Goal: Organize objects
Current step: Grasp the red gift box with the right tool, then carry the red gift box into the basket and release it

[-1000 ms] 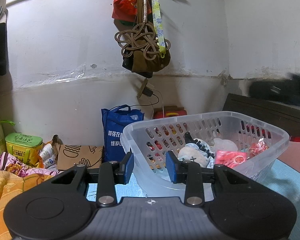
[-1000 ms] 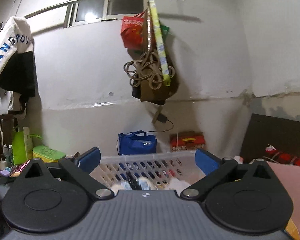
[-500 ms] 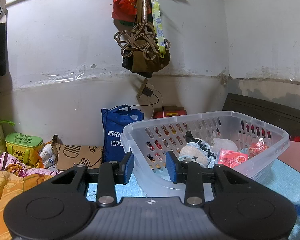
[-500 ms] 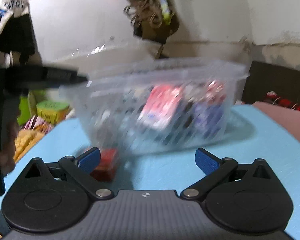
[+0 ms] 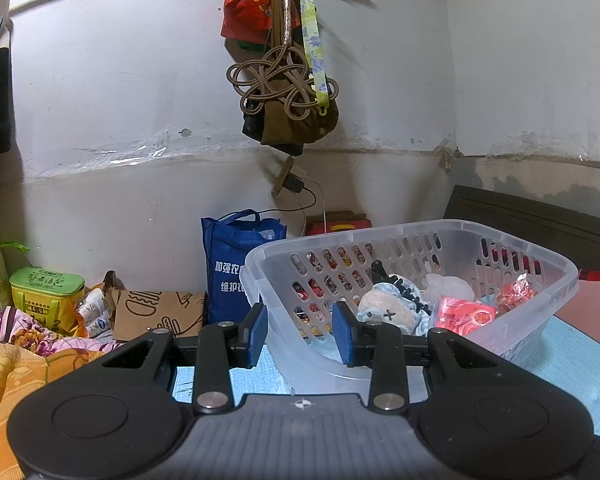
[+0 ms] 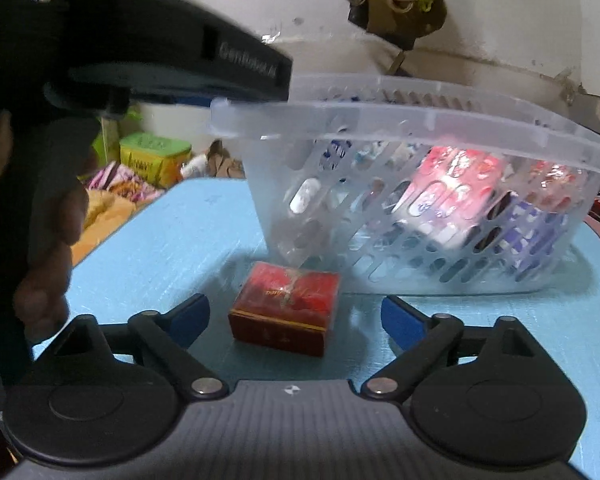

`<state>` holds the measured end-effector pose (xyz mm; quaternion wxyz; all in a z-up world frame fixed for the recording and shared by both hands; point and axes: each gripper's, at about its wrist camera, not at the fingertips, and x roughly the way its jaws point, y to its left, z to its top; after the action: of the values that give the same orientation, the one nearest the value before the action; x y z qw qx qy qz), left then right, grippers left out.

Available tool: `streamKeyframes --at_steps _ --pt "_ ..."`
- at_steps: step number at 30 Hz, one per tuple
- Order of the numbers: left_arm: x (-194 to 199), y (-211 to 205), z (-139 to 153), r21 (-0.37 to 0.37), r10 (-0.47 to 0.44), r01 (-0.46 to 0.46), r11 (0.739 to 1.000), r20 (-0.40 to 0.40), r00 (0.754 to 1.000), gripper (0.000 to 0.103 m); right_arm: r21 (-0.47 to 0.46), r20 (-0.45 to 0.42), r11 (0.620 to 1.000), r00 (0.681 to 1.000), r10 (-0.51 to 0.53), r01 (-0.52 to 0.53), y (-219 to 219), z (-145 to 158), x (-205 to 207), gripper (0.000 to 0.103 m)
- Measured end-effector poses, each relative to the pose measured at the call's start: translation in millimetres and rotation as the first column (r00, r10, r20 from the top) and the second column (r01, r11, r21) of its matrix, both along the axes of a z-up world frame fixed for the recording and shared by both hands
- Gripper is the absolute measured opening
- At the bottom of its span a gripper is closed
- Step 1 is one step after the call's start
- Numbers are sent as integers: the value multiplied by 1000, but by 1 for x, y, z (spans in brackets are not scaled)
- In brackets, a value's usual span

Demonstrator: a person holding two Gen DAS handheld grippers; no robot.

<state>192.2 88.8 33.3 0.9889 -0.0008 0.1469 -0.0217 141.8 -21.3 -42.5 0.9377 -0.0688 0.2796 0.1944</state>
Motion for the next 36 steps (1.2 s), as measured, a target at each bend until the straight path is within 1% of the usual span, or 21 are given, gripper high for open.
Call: streamKeyframes --at_steps 3,4,5,8,9,10,13,16,18,20,23,28,36 --pt "0 0 0 0 0 0 1000 0 1000 39 1 -18 1000 1000 3 -3 4 -4 6 91" --pt "0 0 0 0 0 0 1000 0 1000 39 2 -27 1000 1000 1 -1 5 -6 8 86" --pt "0 0 0 0 0 0 1000 0 1000 39 2 -41 1000 999 0 0 5 -7 11 83" --pt "0 0 0 -3 0 0 1000 0 1000 39 5 -72 1000 997 6 -6 6 -10 13 78" --pt "0 0 0 -2 0 0 1000 0 1000 39 -3 -71 1000 997 9 -9 6 -10 13 70" --pt "0 0 0 -1 0 0 1000 0 1000 39 -16 -61 1000 998 12 -13 8 -11 11 65" --pt "0 1 0 -4 -1 1 1000 0 1000 39 -34 -32 999 999 28 -29 12 -10 5 65" --pt "0 1 0 -4 -1 1 1000 1 1000 39 -24 19 999 999 27 -26 9 -8 -3 65" --pt "0 2 0 -5 -1 1 1000 1 1000 39 -20 27 999 999 30 -30 3 -7 -7 65" --pt "0 1 0 -7 -3 3 1000 1 1000 39 -15 32 999 999 32 -32 -8 -6 -15 65" --pt "-1 1 0 -7 -3 3 1000 2 1000 39 25 43 999 999 21 -22 -32 -2 -27 65" --pt "-1 1 0 -8 -2 2 1000 1 1000 39 66 99 998 995 -17 11 -68 4 -46 65" --pt "0 3 1 -14 5 -5 1000 2 1000 39 114 131 992 989 -62 47 -112 8 -60 65"
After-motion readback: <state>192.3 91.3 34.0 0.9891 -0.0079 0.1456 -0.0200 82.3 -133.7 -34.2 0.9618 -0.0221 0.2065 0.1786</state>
